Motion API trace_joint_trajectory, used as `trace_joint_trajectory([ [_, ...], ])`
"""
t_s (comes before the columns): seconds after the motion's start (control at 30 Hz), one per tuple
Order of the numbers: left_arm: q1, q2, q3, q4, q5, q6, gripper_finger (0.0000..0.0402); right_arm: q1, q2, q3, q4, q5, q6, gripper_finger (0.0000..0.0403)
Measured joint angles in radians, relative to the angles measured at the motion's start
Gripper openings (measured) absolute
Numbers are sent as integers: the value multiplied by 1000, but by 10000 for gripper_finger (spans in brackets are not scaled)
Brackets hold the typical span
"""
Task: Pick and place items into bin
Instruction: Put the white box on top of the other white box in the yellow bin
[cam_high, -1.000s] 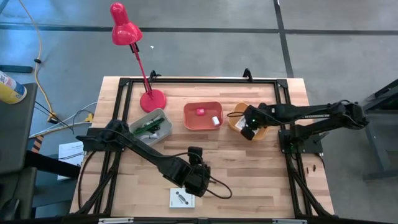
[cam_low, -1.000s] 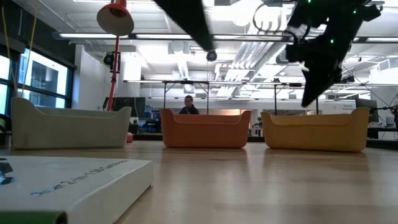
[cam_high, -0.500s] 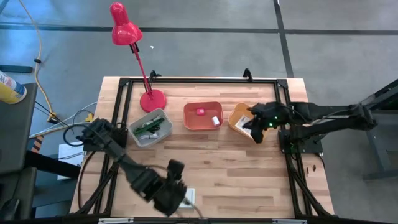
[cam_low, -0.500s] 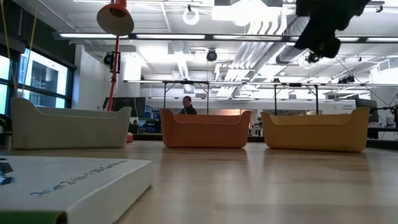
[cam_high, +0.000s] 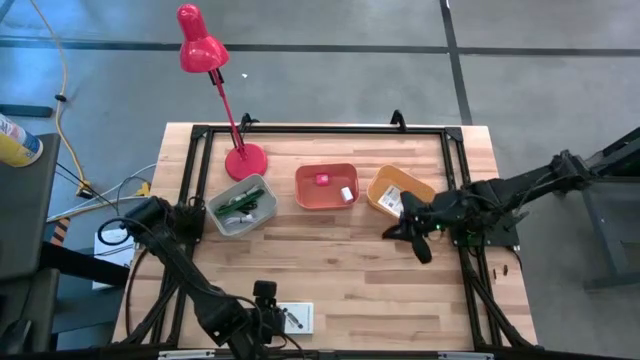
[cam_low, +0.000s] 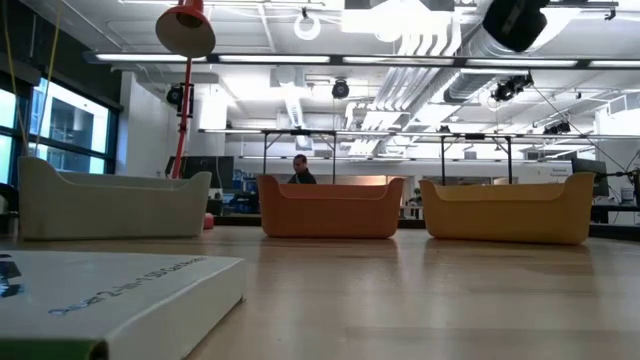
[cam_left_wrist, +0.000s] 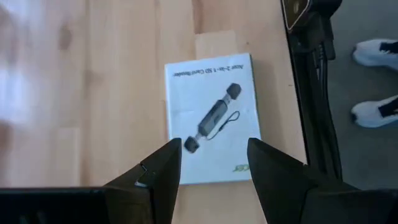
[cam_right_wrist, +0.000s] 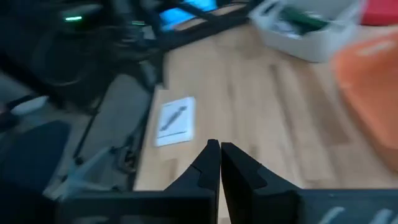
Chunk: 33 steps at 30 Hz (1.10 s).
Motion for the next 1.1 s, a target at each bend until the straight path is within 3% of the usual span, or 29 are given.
trace_joint_trajectory([
  [0.27, 2, 0, -132, 182, 63, -6, 172, 196, 53, 0, 52, 4, -3, 7],
  [0.53, 2, 3, -184, 210, 116, -4, 172, 342, 93, 0, 53, 181, 78, 55],
  [0.73, 2, 61, -189, 297, 159, -13, 172, 398, 97, 0, 56, 240, 109, 91],
  [1.1, 10, 86, -186, 307, 62, -116, 172, 482, 97, 0, 65, 367, 191, 106],
])
